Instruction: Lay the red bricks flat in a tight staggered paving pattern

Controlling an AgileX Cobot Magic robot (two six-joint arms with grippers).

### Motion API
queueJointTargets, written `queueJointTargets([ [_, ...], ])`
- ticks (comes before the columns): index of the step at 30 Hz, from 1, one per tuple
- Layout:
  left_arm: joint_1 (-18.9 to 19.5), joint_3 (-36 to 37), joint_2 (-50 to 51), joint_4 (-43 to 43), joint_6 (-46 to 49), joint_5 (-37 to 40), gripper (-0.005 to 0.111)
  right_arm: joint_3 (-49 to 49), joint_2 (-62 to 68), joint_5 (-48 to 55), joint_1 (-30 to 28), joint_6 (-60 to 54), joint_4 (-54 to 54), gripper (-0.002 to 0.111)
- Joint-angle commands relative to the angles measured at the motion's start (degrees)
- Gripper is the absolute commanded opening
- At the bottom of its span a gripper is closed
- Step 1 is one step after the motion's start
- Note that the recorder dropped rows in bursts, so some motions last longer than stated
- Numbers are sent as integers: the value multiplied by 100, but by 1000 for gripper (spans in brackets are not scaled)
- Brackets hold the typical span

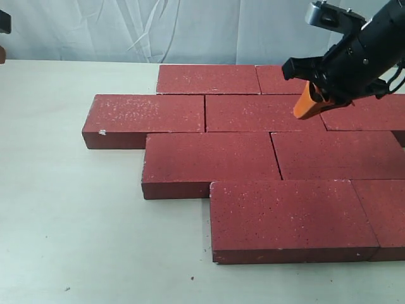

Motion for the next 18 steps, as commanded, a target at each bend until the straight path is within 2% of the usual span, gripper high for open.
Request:
queueJointTargets([
  [1, -34, 198, -593, 188, -44, 58, 0, 522, -510, -208, -21, 77, -71, -1],
  [5, -34, 430, -1050, 303, -116, 28, 0, 990, -1172, -530, -21, 77, -279, -1],
  [12, -34, 1305, -2152, 303, -106, -56, 0, 2514, -3314, -1863, -21, 183, -943, -1],
  [15, -34, 1315, -2339, 303, -92, 183, 0, 3018, -4043, -2251, -21, 183, -963, -1],
  [18, -34, 1315, -2350, 303, -92, 183, 0, 3178, -4383, -2029, -21, 183, -934, -1],
])
